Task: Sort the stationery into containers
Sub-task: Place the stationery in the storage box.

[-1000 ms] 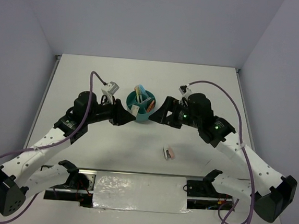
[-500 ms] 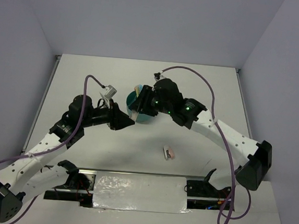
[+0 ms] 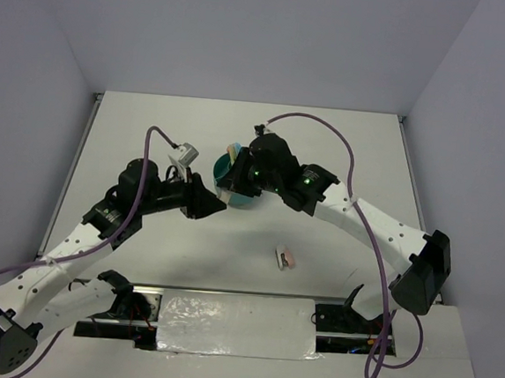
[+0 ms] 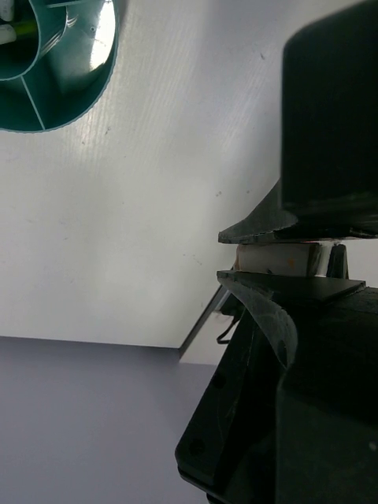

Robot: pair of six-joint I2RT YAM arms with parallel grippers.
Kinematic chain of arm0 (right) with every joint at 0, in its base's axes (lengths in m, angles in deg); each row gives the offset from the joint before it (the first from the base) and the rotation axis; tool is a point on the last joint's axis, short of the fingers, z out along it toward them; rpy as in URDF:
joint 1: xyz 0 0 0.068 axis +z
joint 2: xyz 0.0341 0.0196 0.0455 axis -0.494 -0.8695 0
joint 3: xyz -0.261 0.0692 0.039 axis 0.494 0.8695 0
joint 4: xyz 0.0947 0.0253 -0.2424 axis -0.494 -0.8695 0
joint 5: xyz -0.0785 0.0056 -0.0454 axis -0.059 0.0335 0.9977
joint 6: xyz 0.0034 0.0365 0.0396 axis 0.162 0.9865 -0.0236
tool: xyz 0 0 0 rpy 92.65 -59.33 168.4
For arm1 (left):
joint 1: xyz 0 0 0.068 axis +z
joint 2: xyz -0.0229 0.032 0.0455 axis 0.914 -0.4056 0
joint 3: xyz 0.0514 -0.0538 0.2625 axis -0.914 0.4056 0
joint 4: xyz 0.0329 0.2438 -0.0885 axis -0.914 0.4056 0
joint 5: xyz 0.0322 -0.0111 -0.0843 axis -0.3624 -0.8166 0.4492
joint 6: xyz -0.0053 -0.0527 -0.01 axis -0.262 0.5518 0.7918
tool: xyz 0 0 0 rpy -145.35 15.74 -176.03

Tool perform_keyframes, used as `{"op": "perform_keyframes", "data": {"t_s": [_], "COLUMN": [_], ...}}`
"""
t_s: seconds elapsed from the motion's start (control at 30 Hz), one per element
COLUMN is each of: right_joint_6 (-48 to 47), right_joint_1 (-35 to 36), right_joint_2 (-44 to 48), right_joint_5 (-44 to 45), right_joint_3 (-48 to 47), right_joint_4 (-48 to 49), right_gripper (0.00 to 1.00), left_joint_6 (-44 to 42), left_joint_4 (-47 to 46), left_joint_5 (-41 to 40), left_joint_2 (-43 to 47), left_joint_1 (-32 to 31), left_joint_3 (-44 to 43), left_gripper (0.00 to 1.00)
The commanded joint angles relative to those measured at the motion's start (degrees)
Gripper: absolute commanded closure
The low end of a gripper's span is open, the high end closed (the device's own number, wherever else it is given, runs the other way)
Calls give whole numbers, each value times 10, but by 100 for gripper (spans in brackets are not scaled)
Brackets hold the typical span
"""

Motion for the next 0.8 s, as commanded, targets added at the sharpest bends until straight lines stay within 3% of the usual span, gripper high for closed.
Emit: {"op": "perform_keyframes", "data": {"t_s": [0.0,0.03,0.1,0.13,0.17,0.37,0.47,0.6,0.77], "right_joint_6": [11,13,12,11,7,-80,-178,-323,-388], "right_joint_1": [8,9,8,9,5,-8,-15,-28,-55], "right_joint_2": [8,8,5,4,2,-28,-62,-117,-165], "right_joint_5": [-12,-11,-9,-5,-5,29,33,-28,-74], "right_joint_3": [-13,-13,-12,-12,-12,-42,-64,-101,-131], "right_joint_4": [15,19,28,34,41,78,99,111,98], "right_gripper": [100,100,100,100,100,100,100,100,100], "left_joint_6": [-24,-24,-24,-24,-24,-1,13,9,11], "left_joint_4": [48,54,69,75,83,145,194,245,303], "left_joint_5": [-93,-102,-120,-128,-132,-236,-290,-301,-297], "left_joint_2": [-14,-17,-22,-29,-32,-9,27,76,125], "left_joint_1": [7,8,7,7,7,12,14,15,15], "left_joint_3": [-24,-28,-32,-36,-39,-40,-42,-47,-62], "left_gripper": [65,50,34,4,1,1,1,1,1]}}
